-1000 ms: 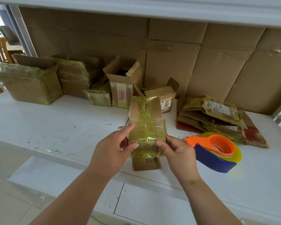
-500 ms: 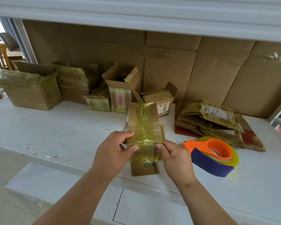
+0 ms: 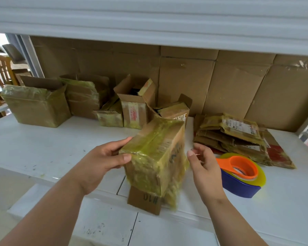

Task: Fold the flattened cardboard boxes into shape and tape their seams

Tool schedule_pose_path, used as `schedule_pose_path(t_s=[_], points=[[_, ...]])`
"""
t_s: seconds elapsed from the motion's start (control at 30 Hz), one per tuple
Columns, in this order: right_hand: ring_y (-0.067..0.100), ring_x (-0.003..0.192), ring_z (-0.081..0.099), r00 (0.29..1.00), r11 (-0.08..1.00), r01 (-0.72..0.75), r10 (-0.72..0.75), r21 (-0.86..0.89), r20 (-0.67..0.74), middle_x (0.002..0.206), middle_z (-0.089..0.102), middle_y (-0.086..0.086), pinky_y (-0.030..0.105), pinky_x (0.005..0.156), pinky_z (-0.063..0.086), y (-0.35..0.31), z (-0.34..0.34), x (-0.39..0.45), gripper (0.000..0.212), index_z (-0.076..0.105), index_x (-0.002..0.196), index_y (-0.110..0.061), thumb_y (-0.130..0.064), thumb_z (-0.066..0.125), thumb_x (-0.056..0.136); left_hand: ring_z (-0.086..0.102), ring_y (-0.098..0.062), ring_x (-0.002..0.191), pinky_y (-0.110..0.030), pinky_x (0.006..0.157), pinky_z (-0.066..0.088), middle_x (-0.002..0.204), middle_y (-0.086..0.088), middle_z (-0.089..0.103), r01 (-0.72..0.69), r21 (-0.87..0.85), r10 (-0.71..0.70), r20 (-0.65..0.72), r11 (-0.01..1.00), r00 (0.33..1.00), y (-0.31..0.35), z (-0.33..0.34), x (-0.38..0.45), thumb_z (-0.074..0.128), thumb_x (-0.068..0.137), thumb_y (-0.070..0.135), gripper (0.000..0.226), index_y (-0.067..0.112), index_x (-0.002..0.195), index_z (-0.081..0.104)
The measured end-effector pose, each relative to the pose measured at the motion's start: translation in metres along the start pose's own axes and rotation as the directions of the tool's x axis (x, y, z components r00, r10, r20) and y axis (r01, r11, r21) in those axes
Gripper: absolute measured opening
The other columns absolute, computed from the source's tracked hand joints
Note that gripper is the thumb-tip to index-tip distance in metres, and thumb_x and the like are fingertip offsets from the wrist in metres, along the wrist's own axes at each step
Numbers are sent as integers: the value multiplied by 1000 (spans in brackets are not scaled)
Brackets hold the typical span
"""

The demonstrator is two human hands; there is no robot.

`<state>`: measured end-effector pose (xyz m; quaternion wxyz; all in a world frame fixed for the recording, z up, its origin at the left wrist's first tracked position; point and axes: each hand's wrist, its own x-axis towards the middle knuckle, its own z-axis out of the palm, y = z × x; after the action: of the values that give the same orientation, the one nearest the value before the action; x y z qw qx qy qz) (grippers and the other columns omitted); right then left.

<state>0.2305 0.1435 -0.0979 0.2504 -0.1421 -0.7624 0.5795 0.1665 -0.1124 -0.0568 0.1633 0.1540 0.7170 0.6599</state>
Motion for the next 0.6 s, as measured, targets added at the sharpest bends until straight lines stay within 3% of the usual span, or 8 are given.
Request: schedule_pose_path(t_s=[0.07,0.13,0.27,0.33,0.4,0.47,0.53,0.6], points=[[3,115,52,995,999,-41,41,0,90,135,50,-16,20,92,42,2,0,4,52,43,143,-33,-38,61,94,65,-8,94,-30,86,45,118,0,72,12,-67,-9,37,998,999,1,-7,-1,77,59,28,64,31,122,69],[-3,118,49,973,985,-112,83,129,216,136,47,-21,20,94,40,0,3,3,63,34,149,-38,-40,63,92,64,-14,96,-32,87,45,117,-5,72,18,-92,-17,12,996,1000,-1,-10,1,68,66,16,53,28,118,72],[0,110,55,986,990,-97,81,104,147,119,58,-17,15,80,45,-3,2,2,44,47,127,-40,-31,70,90,65,-20,113,-38,101,48,117,0,73,26,-101,-41,-156,995,987,-5,-8,8,57,93,-1,39,19,126,67],[-3,97,60,992,994,-60,49,93,118,110,63,-14,12,71,49,-4,3,-1,32,54,115,-39,-27,70,90,67,-19,109,-40,102,48,116,0,72,17,-138,-58,-293,990,954,-12,-9,13,59,95,4,36,20,127,66],[3,97,63,994,998,-28,23,49,105,109,66,-9,17,76,52,0,4,-6,26,61,113,-35,-29,70,90,65,-24,106,-45,103,48,113,-2,63,36,-66,-62,-442,997,895,-18,-9,19,68,92,13,34,28,122,66],[11,101,62,997,1000,-4,6,-25,75,110,66,-8,29,85,54,4,6,-10,28,63,115,-32,-33,71,89,61,-26,95,-47,98,50,103,-5,56,107,58,-63,-506,993,860,-16,-5,20,70,91,17,29,27,117,62],[9,101,59,998,996,29,-24,-82,60,108,65,-10,29,84,52,5,6,-13,27,63,115,-32,-34,70,89,62,-24,83,-41,83,54,99,-12,62,85,28,-60,-494,996,867,-11,1,21,58,97,10,22,19,117,59],[6,101,59,998,995,50,-46,-91,49,107,65,-12,26,84,50,1,6,-17,22,62,109,-38,-33,69,89,64,-24,84,-35,77,53,98,-13,68,59,-50,-76,-478,997,875,-4,7,21,45,103,11,22,18,118,59]])
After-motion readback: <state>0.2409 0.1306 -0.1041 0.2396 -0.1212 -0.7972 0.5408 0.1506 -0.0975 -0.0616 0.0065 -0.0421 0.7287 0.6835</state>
